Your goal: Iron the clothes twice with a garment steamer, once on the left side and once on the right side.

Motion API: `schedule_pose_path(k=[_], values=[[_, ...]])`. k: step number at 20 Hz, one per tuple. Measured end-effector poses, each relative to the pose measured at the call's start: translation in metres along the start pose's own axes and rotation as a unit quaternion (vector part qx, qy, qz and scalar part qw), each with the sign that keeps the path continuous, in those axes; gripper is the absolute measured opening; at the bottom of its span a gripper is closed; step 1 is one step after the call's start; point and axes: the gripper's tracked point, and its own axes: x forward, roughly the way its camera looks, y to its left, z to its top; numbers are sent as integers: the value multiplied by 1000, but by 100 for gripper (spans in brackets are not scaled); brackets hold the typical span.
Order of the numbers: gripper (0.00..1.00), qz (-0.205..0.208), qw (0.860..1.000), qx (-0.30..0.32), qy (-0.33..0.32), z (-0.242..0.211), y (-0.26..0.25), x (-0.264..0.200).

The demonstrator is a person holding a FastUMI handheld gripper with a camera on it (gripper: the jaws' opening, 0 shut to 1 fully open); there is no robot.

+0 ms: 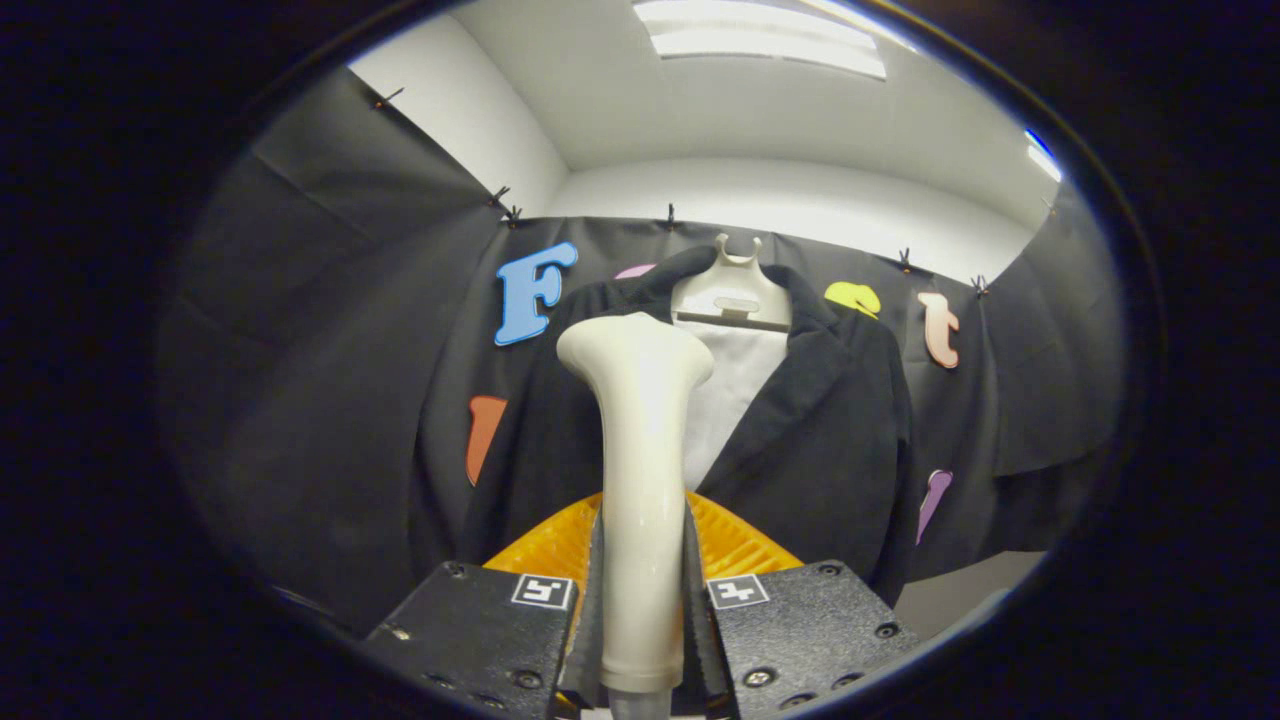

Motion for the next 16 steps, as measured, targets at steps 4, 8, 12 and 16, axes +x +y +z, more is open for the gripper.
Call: schedule_pose_path(k=[4,8,12,16], values=[[36,3,1000,1,17,-14,0,-15],[36,7,999,-7,35,-33,1,-31],[36,15,998,-20,58,-58,5,-46],[36,21,996,-27,85,-83,5,-57]])
